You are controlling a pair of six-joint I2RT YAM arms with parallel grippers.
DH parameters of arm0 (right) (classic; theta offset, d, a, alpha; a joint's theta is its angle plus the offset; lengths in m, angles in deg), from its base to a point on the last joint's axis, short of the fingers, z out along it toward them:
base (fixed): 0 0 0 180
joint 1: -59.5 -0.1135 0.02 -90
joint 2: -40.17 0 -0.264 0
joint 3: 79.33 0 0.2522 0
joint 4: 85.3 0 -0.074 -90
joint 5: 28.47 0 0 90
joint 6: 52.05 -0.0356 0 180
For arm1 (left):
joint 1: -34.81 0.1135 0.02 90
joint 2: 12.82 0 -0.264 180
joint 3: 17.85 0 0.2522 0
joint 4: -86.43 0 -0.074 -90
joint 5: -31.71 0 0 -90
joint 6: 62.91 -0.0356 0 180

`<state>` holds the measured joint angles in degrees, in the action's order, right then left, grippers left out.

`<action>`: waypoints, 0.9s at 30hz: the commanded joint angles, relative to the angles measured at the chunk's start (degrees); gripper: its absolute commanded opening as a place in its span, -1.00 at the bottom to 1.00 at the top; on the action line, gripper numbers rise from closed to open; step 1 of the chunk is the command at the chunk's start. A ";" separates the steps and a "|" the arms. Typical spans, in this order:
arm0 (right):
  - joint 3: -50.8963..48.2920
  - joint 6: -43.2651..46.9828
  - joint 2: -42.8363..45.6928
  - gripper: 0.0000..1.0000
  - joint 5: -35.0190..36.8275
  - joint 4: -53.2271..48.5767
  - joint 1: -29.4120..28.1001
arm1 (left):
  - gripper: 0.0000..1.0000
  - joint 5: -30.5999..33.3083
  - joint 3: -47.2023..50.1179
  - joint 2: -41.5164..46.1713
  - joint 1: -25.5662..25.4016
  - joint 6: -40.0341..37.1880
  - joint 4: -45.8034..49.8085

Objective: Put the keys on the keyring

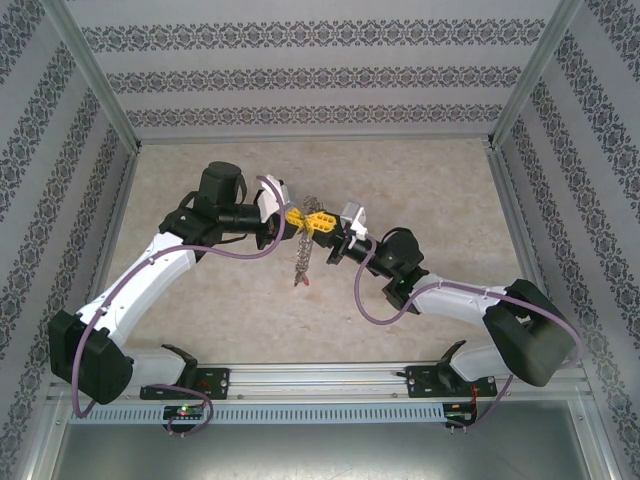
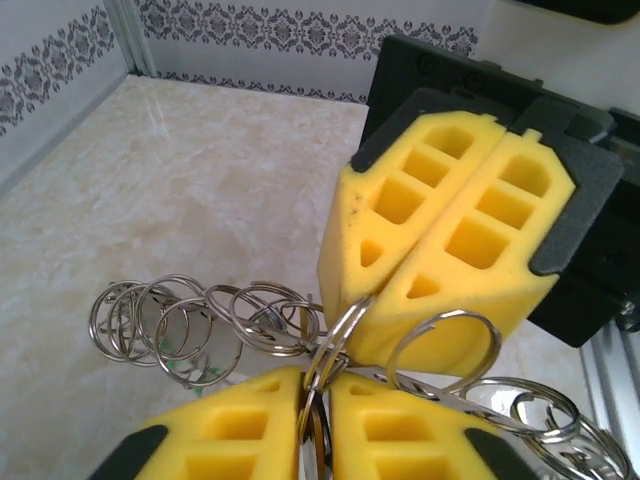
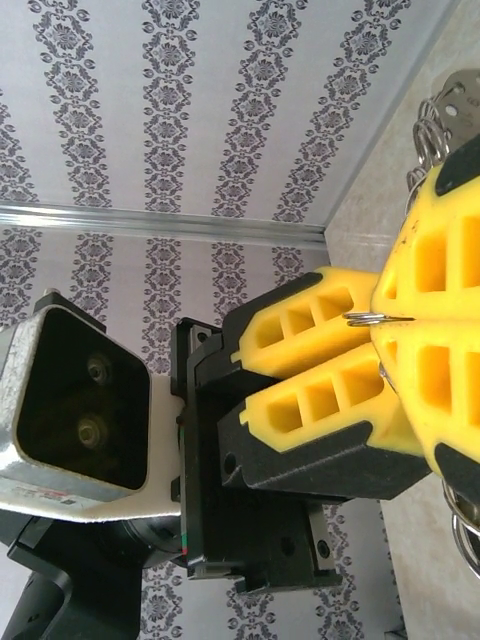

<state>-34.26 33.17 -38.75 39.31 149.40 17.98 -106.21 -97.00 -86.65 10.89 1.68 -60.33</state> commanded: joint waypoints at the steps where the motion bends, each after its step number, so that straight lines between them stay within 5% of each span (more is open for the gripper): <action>1: -1.50 0.02 0.13 -1.00 -3.81 1.51 -1.64 | -0.22 -3.00 -1.38 1.70 -0.21 -0.56 -1.71; 11: -2.04 0.17 1.57 -1.00 -5.61 0.92 -0.32 | -0.02 -1.95 6.12 9.06 3.17 0.95 -0.63; 27: -0.90 -0.51 0.96 -1.00 -8.98 0.88 0.00 | -0.43 -10.05 2.10 4.57 3.40 -1.81 2.23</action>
<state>-36.14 33.32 -38.68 31.97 146.94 17.72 -111.30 -92.03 -81.29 13.55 1.66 -59.43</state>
